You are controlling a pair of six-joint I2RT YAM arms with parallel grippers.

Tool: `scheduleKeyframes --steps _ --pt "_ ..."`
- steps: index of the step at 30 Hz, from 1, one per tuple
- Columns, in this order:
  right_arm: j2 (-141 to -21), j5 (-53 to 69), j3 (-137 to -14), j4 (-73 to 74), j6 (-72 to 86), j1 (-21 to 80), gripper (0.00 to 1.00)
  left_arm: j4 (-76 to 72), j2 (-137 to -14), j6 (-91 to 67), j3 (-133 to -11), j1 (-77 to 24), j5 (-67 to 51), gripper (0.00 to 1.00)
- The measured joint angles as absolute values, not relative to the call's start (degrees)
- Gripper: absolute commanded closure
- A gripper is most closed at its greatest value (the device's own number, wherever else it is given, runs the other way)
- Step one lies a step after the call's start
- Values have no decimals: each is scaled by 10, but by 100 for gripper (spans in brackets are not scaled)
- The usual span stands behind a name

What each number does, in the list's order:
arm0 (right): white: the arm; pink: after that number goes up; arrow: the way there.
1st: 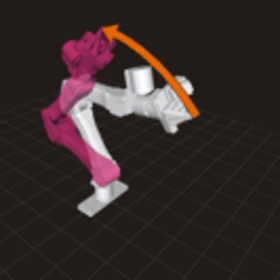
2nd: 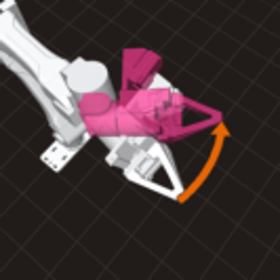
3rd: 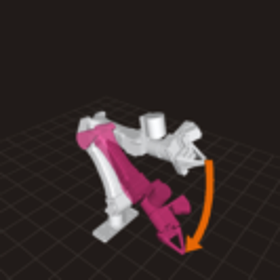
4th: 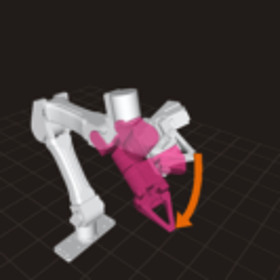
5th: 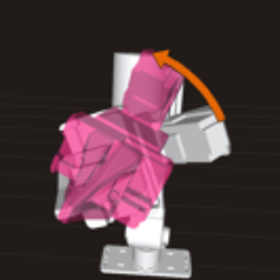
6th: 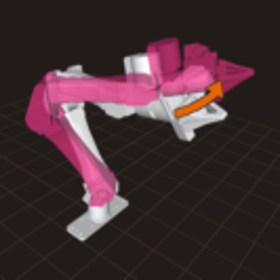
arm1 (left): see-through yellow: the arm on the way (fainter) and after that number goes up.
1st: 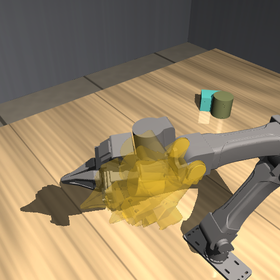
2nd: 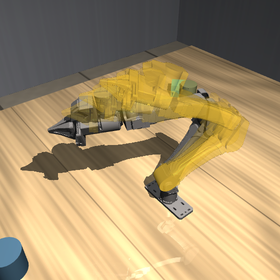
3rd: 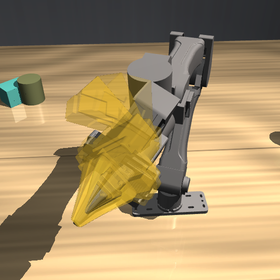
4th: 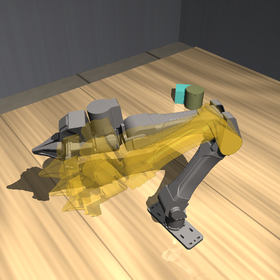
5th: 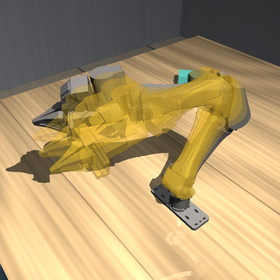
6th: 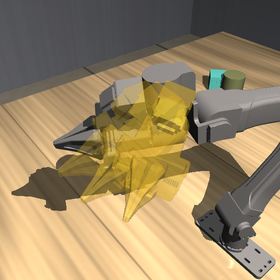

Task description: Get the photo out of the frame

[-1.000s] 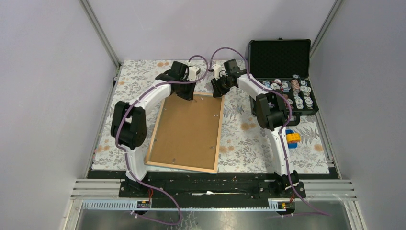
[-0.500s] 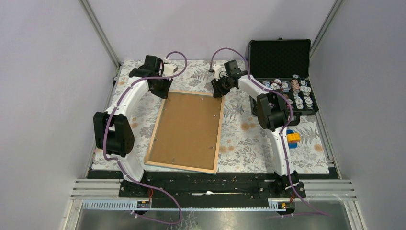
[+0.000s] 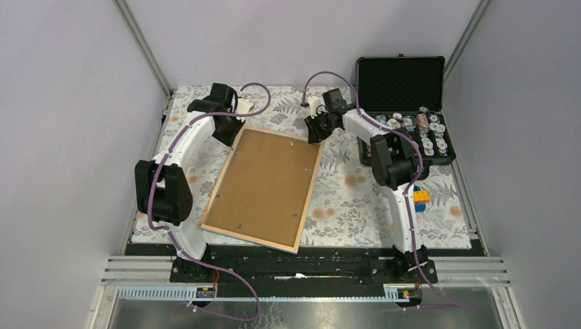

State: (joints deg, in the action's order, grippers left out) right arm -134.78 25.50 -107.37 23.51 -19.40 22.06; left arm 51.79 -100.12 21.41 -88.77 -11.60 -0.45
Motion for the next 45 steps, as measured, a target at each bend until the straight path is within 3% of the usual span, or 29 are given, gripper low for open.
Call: scheduleKeyframes --steps 45 --pt "-1343 259 -1066 235 -202 221 100 441 -1062 194 -859 -160 74 100"
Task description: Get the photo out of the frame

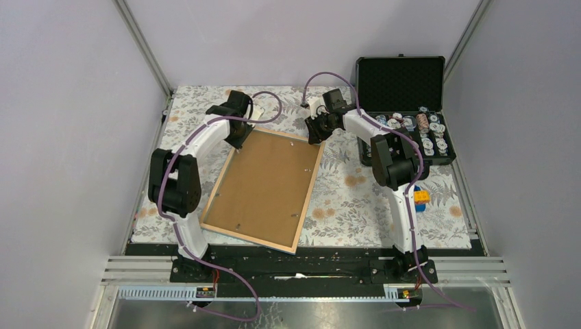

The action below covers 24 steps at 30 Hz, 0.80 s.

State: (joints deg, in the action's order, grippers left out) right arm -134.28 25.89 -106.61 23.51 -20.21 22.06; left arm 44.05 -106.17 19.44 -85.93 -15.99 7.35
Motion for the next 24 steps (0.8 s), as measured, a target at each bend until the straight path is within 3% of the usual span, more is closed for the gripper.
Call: scheduleKeyframes --steps 24 --pt "-1343 260 -1066 235 -208 221 100 419 -1071 177 -881 -182 43 100"
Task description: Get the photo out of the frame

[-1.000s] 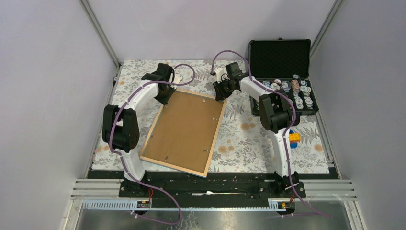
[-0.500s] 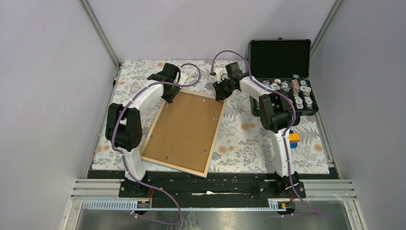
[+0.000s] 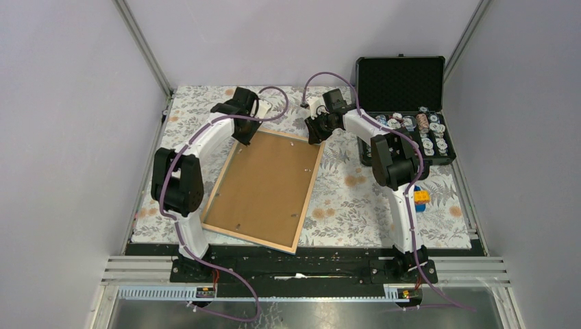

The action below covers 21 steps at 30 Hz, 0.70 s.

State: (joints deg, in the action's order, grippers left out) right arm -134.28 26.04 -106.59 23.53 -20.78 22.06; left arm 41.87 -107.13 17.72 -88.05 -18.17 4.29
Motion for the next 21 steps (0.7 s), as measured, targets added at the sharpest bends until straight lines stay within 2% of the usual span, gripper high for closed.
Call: scheduleKeyframes --steps 21 --pt "-1343 260 -1066 235 -207 221 100 438 -1071 172 -892 -158 57 100"
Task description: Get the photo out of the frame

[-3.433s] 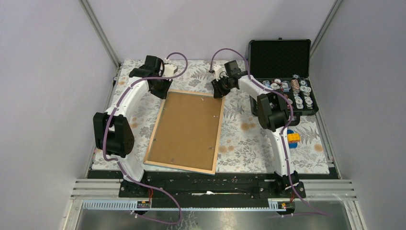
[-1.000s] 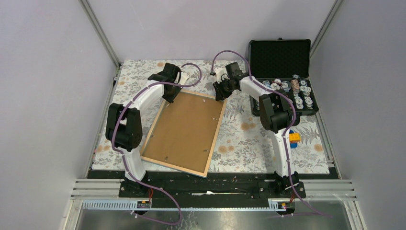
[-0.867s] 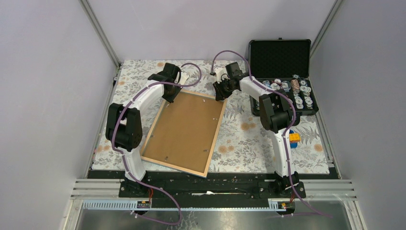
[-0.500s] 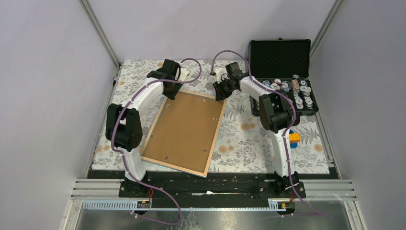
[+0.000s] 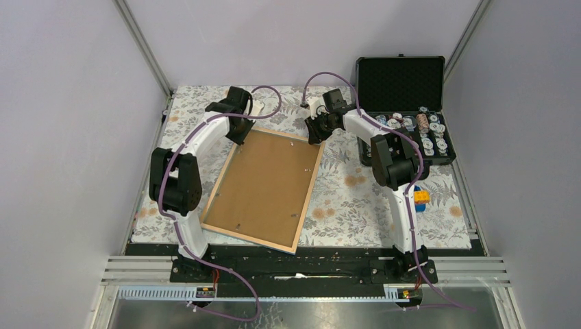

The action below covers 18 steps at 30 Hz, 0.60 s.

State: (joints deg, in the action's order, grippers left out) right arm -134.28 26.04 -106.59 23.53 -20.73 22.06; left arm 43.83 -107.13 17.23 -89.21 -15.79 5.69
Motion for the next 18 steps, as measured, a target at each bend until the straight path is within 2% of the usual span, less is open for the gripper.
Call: scheduleKeyframes --steps 18 --pt "-1343 260 -1066 235 -207 221 100 432 -1067 187 -868 -156 55 100"
